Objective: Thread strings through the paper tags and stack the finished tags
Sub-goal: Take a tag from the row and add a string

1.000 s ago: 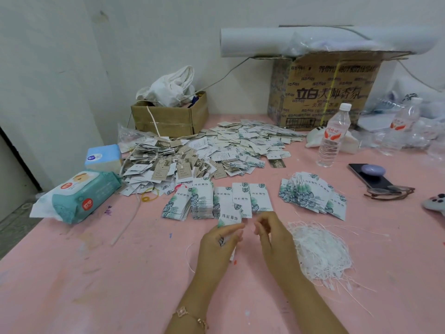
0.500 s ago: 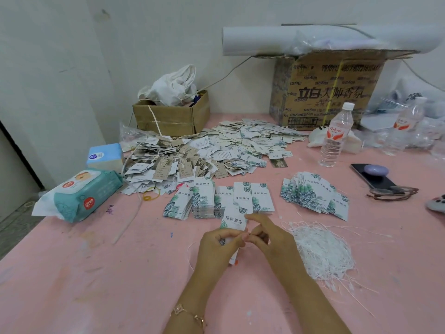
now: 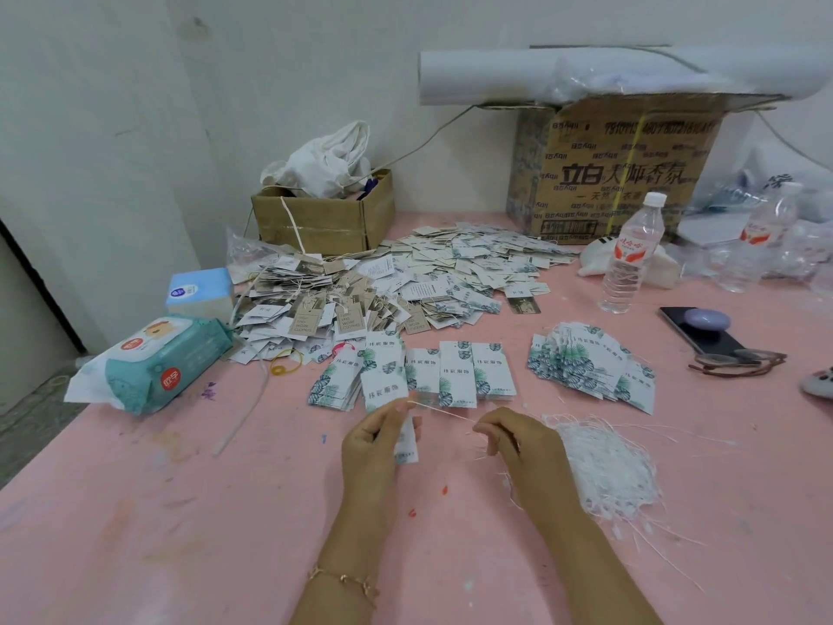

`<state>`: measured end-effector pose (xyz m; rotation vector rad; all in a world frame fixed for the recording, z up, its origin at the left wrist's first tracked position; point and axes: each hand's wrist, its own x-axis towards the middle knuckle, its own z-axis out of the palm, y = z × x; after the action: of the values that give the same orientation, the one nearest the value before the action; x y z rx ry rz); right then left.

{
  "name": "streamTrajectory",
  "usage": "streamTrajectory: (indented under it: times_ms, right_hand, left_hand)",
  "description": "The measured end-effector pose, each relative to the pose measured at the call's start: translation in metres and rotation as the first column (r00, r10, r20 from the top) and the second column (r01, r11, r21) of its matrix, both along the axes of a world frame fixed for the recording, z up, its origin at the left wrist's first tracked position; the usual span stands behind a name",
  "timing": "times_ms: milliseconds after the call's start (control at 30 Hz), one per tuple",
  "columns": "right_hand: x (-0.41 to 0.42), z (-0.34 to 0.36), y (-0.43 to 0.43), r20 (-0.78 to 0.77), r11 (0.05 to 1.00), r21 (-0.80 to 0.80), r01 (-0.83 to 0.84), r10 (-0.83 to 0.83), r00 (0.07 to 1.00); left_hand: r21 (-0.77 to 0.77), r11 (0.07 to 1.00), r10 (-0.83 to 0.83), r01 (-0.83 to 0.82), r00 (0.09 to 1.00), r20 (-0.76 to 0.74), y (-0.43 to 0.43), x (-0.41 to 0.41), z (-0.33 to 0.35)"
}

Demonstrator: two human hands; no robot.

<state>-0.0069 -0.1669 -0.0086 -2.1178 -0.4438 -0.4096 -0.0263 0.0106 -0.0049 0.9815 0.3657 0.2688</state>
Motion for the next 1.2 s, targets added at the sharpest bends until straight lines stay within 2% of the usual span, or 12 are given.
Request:
streamTrajectory:
  times_ms: [267, 433, 733, 900, 1033, 1133, 1200]
  right_hand:
    - [0.0035, -0.0021, -0.0019, -0.042, 0.983, -0.172, 0.070, -0.079, 0.996]
    - [0.0043, -0.0008, 0.0005, 0.079, 0.955, -0.248, 0.160, -0.145, 0.986]
    - [0.0023, -0.0015, 0.0016, -0.023, 0.944, -0.050, 0.327, -0.329, 0.944]
    - [0.0026, -0.0008, 0.0022, -0.035, 0.915, -0.109, 0.388, -0.394, 0.918]
    - [0.0038, -0.0022, -0.0017, -0.016, 0.944, -0.128, 0.304, -0.309, 0.951]
    - [0.0056, -0.0022, -0.0037, -0.029, 0.921, -0.348, 0.175, -0.197, 0.980]
    - [0.0087, -0.0039, -0.0057, -0.100, 0.895, -0.438, 0.083, -0.141, 0.985]
  left_hand:
    - [-0.260, 0.966, 0.008, 0.008, 0.998, 0.059, 0.0095, 0.0004, 0.0017]
    - [-0.371, 0.929, 0.058, -0.015, 0.993, 0.104, 0.0099, 0.0012, 0.0012]
    - [-0.409, 0.912, 0.072, -0.032, 0.994, 0.082, 0.0074, 0.0024, -0.0012]
    - [-0.438, 0.898, 0.086, -0.053, 0.995, 0.056, 0.0050, 0.0019, 0.0018]
    - [-0.389, 0.917, 0.118, -0.092, 0.992, 0.044, 0.0049, 0.0017, 0.0036]
    - [-0.301, 0.945, 0.143, -0.125, 0.989, 0.038, 0.0029, 0.0030, 0.0016]
    - [-0.289, 0.948, 0.149, -0.131, 0.988, 0.043, 0.0021, 0.0029, 0.0017]
